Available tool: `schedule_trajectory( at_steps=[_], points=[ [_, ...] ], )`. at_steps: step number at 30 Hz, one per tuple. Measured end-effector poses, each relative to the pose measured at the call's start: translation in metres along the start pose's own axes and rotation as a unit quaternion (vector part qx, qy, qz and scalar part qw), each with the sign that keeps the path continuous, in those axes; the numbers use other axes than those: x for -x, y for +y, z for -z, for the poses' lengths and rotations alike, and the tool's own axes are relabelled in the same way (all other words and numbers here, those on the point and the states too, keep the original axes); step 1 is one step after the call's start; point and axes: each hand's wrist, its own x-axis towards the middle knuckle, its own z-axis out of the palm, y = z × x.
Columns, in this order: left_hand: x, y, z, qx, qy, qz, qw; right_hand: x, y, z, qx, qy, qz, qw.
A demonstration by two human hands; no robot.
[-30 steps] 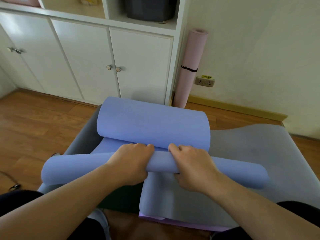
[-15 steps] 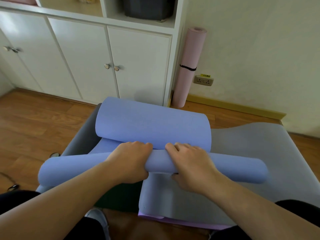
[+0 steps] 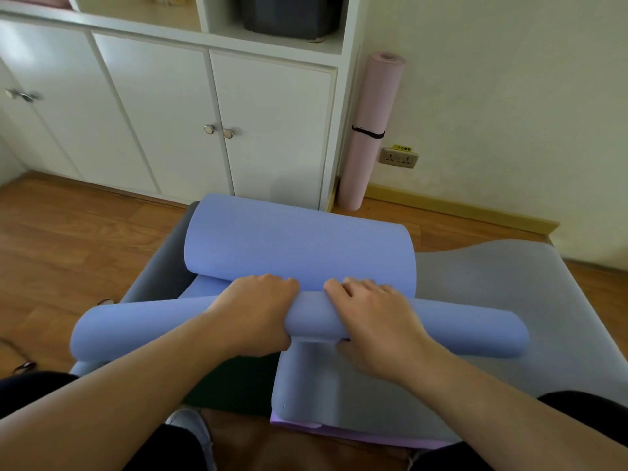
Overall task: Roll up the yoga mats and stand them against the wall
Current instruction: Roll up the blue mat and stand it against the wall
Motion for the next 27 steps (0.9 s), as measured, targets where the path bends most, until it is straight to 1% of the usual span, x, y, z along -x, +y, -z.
schedule_trajectory(
  at_steps=[2,4,8,9,12,14,17,19,23,25,27],
  points=[
    [0.0,-0.001,0.002,0.012,-0.013,0.002,1.0,-0.001,-0.001,0.0,0.024,-0.001,0.001,1.0],
    [0.002,0.001,0.001,0.003,-0.005,-0.004,1.0,-0.003,0.0,0.002,0.011,-0.015,-0.004,1.0],
    [0.004,0.007,-0.005,-0.052,0.064,-0.033,0.996,-0.004,0.004,0.005,-0.04,-0.038,-0.027,0.998],
    [0.003,0.009,-0.007,-0.062,0.071,-0.033,0.995,-0.004,0.005,0.005,-0.049,-0.042,-0.03,0.998],
    [0.001,0.008,-0.01,-0.039,0.042,-0.016,0.998,-0.003,0.004,0.005,-0.049,-0.02,-0.021,0.998],
    [-0.001,0.003,-0.007,-0.014,0.012,-0.005,1.0,-0.002,0.004,0.003,-0.012,0.001,0.002,1.0],
    [-0.001,-0.003,0.0,0.016,-0.02,0.002,1.0,-0.002,0.003,0.0,0.036,-0.002,0.007,0.999],
    [0.002,0.0,0.0,0.008,-0.01,-0.006,1.0,-0.003,0.002,0.002,0.029,-0.016,-0.003,0.999],
    [0.004,0.01,-0.007,-0.047,0.063,-0.031,0.996,-0.004,0.004,0.008,-0.028,-0.04,-0.032,0.998],
    [0.002,0.012,-0.008,-0.056,0.055,-0.025,0.997,-0.001,0.003,0.008,-0.043,-0.044,-0.038,0.997],
    [0.001,0.008,-0.007,-0.035,0.026,-0.014,0.999,0.0,0.002,0.007,-0.031,-0.02,-0.023,0.999]
  ],
)
